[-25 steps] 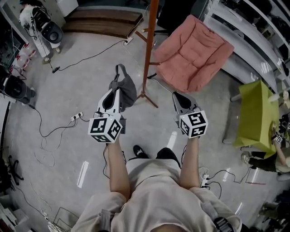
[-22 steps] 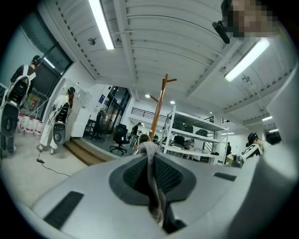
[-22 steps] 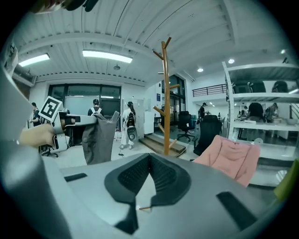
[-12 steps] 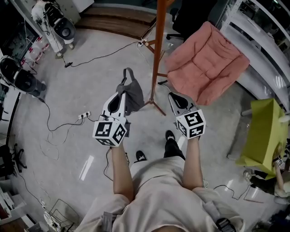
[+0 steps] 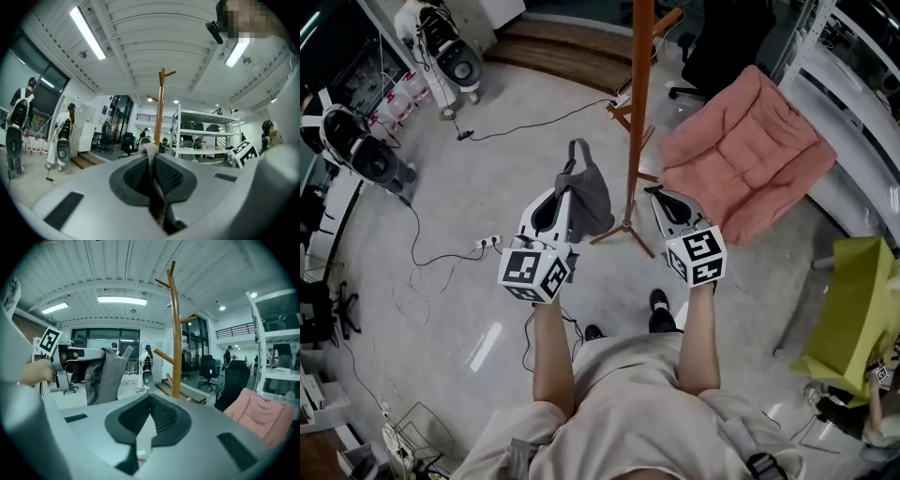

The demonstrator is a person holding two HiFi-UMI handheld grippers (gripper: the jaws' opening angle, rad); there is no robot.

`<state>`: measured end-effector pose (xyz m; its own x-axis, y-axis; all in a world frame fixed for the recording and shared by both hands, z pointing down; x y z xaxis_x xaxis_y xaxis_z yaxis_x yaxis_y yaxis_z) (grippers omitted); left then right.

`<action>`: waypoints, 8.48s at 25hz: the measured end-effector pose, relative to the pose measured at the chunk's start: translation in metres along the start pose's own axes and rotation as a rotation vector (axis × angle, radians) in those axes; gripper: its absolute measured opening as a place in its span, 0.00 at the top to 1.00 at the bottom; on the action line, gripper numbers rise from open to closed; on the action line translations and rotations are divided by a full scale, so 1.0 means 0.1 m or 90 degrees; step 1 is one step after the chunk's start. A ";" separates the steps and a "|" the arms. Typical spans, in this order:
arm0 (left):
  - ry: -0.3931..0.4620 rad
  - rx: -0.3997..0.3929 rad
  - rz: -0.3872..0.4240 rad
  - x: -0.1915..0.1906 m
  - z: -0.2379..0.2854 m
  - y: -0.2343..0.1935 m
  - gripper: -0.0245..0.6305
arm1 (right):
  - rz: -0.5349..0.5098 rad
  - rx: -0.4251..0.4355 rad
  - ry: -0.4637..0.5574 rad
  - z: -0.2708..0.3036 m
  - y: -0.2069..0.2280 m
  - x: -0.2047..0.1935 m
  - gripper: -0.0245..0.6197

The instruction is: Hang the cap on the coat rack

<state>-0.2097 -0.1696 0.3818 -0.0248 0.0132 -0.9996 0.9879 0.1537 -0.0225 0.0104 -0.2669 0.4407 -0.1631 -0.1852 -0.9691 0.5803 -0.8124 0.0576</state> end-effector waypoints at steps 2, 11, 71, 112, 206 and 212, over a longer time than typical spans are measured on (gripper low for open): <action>0.006 -0.003 0.003 0.02 0.04 0.01 0.93 | -0.001 -0.003 0.004 -0.01 0.04 0.01 0.95; 0.016 -0.022 0.004 0.05 0.29 0.06 0.93 | 0.018 -0.024 0.014 -0.05 0.26 0.04 0.95; -0.017 -0.041 -0.031 -0.19 0.94 -0.03 0.93 | 0.042 -0.077 -0.004 -0.33 0.90 0.00 0.95; -0.083 -0.007 -0.060 -0.44 0.96 0.06 0.82 | 0.061 -0.018 -0.080 -0.33 0.81 -0.29 0.95; -0.062 -0.147 0.039 -0.62 -0.76 0.22 0.95 | 0.129 -0.150 0.003 -0.69 -0.96 -0.69 0.95; -0.065 -0.142 0.043 -0.63 -0.77 0.19 0.95 | 0.136 -0.151 0.007 -0.69 -0.94 -0.70 0.95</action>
<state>-0.2009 -0.0913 0.4461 0.0668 -0.0671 -0.9955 0.9282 0.3701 0.0374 0.0222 -0.1394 0.4866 -0.0087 -0.3309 -0.9436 0.7705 -0.6037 0.2045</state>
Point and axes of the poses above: the fingertips, and each gripper's own axes: z forward along the fingers, y to its right, x out of its top, the point moved 8 cm from there along -z, backward along the fingers, and after that the axes turned 4 degrees about z, right-handed, at the moved point
